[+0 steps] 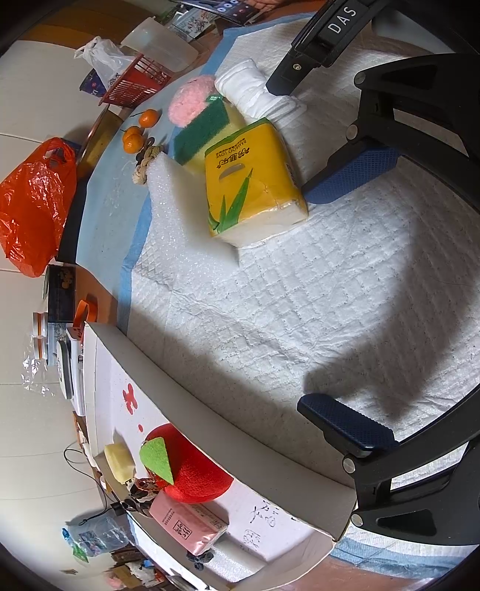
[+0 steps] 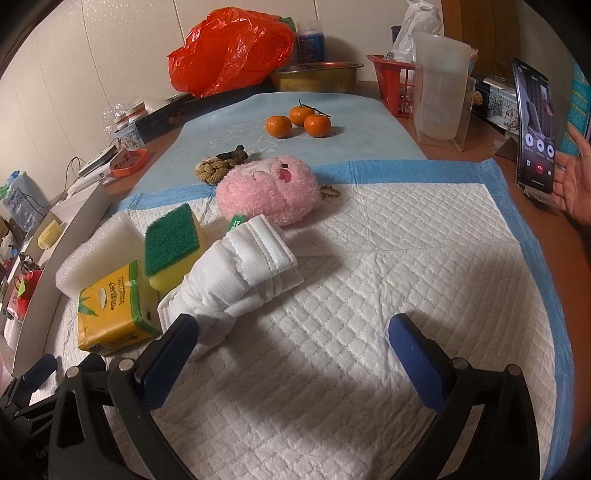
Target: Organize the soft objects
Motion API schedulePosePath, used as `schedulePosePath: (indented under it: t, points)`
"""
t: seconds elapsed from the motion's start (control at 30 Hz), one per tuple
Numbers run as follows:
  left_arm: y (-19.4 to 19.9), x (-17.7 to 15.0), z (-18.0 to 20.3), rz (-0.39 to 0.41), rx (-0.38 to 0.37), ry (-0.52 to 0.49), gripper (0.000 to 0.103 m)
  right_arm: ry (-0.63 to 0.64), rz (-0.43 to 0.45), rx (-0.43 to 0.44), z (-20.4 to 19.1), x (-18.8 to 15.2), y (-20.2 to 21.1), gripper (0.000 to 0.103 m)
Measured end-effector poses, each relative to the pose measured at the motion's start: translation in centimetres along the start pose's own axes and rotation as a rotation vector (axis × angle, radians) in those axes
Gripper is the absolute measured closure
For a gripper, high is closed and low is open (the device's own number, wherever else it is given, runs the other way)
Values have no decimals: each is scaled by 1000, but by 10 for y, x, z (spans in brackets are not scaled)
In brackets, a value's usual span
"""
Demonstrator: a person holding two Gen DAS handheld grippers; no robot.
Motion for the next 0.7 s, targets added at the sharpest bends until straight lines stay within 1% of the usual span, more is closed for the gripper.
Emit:
schedulePosePath:
  t: [0.7]
  points:
    - [0,0,1,-5,11,-7,0,0,0,-1,0,0,0,0]
Point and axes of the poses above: each gripper's, at about its wrist camera, not at the fingertips, and y roughly against the way its jaws point, z to its right, x to its top, the point moved 1 cm from there along -y, roughly the way its jaws point, and after that the axes turned 6 degrees about -y, right-handed, at the moved point
